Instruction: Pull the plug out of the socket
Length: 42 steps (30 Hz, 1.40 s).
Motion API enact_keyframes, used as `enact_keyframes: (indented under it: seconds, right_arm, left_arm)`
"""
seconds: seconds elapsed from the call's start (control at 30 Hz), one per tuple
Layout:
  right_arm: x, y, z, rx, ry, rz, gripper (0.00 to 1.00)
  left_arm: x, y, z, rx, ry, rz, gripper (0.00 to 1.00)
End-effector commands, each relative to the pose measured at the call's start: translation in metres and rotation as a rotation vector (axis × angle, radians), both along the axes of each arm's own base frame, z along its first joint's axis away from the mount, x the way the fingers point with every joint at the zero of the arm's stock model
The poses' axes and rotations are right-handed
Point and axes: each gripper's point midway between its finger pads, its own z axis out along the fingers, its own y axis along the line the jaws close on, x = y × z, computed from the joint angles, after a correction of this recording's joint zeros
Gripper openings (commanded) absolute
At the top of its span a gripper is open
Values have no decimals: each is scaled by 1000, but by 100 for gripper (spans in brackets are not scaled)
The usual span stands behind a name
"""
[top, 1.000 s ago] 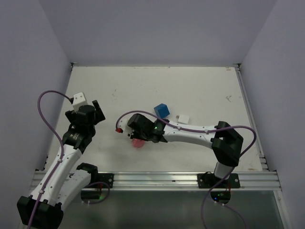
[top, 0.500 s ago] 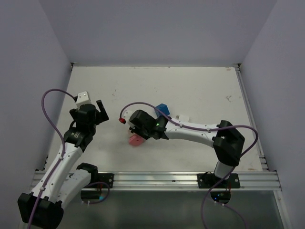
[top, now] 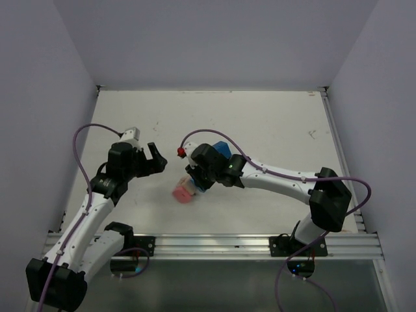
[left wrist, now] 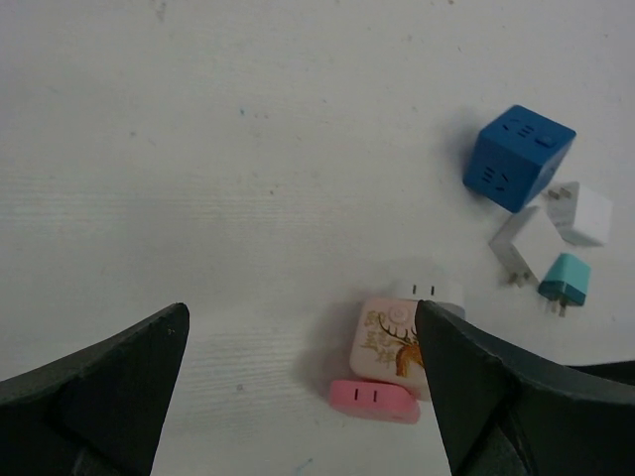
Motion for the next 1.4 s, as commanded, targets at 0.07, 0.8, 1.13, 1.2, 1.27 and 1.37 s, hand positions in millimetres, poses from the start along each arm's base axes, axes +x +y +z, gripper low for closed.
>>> enact_keyframes:
  seconds: [0.07, 0.8, 1.13, 1.2, 1.27, 1.37]
  right_arm:
    - [-1, 12, 21, 139, 17, -20, 0]
    - [-2, 14, 10, 197, 60, -11, 0]
    - [1, 12, 8, 209, 58, 9, 0]
    - [1, 11, 7, 210, 62, 7, 0]
    - [2, 10, 6, 212, 62, 4, 0]
    - [3, 7, 6, 215, 63, -1, 0]
  left_arm:
    - [-35, -54, -27, -240, 140, -239, 99]
    - [-22, -73, -58, -332, -47, -327, 96]
    - [-26, -91, -76, -383, -7, -414, 92]
    - [-27, -93, -76, -391, -8, -423, 90]
    - [-27, -94, -78, -386, -3, -424, 83]
    - [-30, -95, -82, -389, 15, -432, 81]
